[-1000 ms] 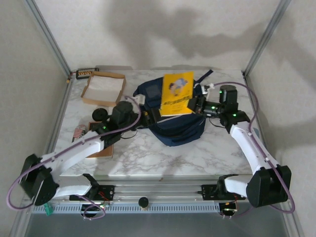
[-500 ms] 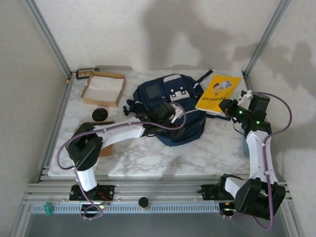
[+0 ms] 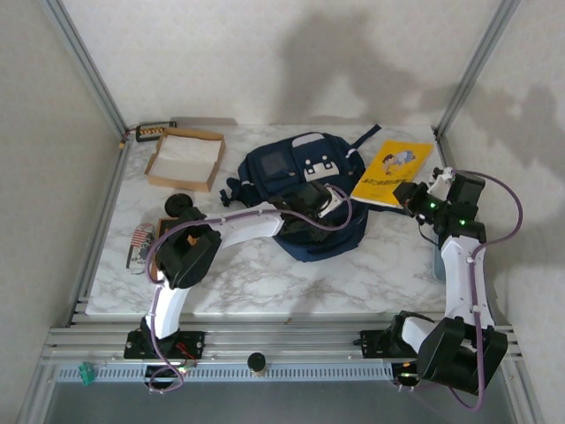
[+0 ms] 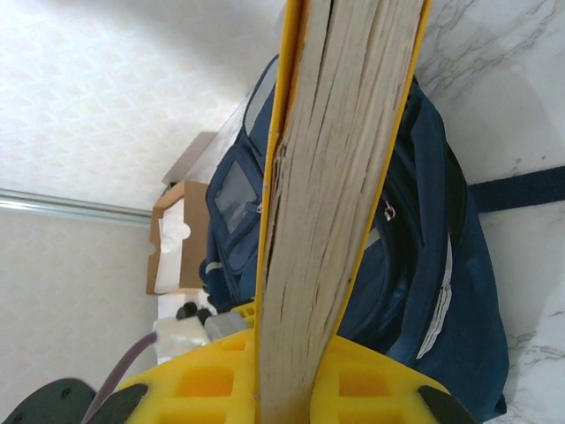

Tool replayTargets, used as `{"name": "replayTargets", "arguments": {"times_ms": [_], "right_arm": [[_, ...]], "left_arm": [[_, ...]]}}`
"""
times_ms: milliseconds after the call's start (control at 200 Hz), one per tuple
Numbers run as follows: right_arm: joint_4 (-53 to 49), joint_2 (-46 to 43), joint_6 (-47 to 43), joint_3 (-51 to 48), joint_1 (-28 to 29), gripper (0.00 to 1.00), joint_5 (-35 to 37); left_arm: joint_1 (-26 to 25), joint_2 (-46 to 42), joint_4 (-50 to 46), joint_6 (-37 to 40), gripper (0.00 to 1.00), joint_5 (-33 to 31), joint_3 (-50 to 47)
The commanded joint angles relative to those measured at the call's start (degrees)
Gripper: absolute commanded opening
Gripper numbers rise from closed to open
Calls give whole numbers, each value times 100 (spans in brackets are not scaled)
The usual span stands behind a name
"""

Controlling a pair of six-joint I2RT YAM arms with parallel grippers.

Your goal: Pack the student bag

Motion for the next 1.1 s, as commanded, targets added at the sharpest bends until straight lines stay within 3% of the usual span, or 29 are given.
{"name": "replayTargets", "arguments": {"times_ms": [0,416,611,836,981,1092], "right_arm": [[479,-220,24,-29,-33,0,-318],[170,-394,-130,-60,-44,0,-91],[-511,-606,-308,115,-41,0,211],[-1572,-1000,-751,386,-32,0,690],[-1814,-1059,-894,121,72,0,205],[-1375,-1010,-590,-342,637,0,-226]], "left_arm": [[80,237,-200,260,69,-342,369],[319,-32,-245,412,0,255,376],[381,-700,-373,336,0,-21,420],[418,-1572,-670,299,0,-766,608],[442,-1848,-657,426,0,-944,782],[438,-1990,-600,423,0,-759,923]]}}
